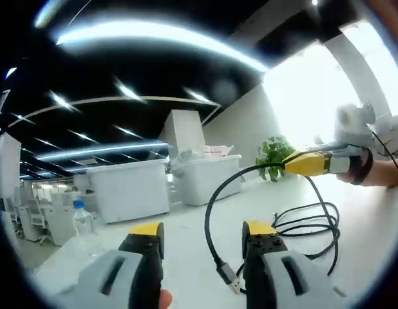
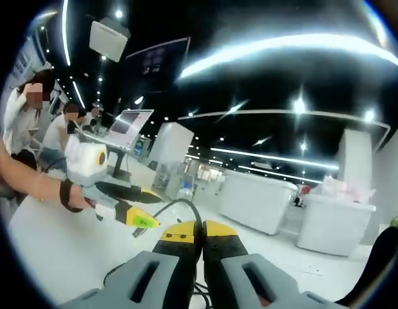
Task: Coil the Type-C to USB data cable on the desktop and secure it with Velcro straps.
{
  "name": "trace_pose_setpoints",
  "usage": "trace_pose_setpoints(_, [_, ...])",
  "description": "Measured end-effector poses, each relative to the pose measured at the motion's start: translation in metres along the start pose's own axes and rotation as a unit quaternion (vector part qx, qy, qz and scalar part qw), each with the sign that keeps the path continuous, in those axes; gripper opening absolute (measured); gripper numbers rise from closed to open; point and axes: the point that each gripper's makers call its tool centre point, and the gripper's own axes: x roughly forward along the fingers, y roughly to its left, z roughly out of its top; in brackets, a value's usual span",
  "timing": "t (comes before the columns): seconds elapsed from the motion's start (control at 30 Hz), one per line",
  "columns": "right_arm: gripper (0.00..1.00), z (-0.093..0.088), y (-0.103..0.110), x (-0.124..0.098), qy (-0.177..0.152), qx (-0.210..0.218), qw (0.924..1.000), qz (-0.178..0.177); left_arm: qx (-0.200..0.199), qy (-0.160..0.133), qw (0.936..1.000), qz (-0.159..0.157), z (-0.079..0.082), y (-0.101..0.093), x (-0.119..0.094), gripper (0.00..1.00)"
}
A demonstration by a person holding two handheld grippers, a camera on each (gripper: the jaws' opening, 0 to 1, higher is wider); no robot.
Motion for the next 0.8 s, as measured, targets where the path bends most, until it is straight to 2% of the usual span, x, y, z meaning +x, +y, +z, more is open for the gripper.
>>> trace_pose_setpoints(0.07, [0.02,0.001,0.002,0.0,-0.003,0.0,1.0,0.005,0.006,0.001,0.9999,-0.01,-0.001,-0.004,0.0,0.31])
trace_pose_setpoints(0.1, [0.02,0.001,0.004,0.001,-0.005,0.003,0.9999,0.01,0.007,0.002,0.9999,-0.011,-0.001,-0.005,0.0,0.28])
trace_pose_setpoints(0.27, [0.02,0.004,0.013,0.001,-0.013,0.017,0.9994,0.027,0.026,-0.001,0.9994,-0.022,0.0,-0.011,0.0,0.28])
trace_pose_setpoints(0.33, [0.02,0.004,0.015,0.001,-0.014,0.017,0.9993,0.031,0.061,-0.006,0.9981,-0.011,0.005,-0.008,0.0,0.27])
trace_pose_setpoints(0.4, [0.02,0.004,0.015,0.002,-0.015,0.022,0.999,0.034,0.078,-0.008,0.9968,-0.016,0.007,-0.012,0.0,0.27])
trace_pose_setpoints(0.5, [0.02,0.003,0.016,0.003,-0.017,0.038,0.9983,0.04,0.084,-0.019,0.9959,-0.028,0.011,-0.017,-0.001,0.17])
trace_pose_setpoints(0.57, [0.02,0.004,0.016,0.003,-0.02,0.049,0.9977,0.043,0.11,-0.016,0.9935,-0.025,0.011,-0.017,-0.001,0.15])
trace_pose_setpoints(0.67, [0.02,0.004,0.016,0.003,-0.023,0.061,0.9967,0.047,0.124,-0.015,0.992,-0.021,0.012,-0.017,-0.002,0.11])
trace_pose_setpoints(0.8, [0.02,0.005,0.017,0.004,-0.028,0.082,0.9949,0.053,0.124,-0.019,0.9919,-0.017,0.014,-0.015,-0.003,0.11])
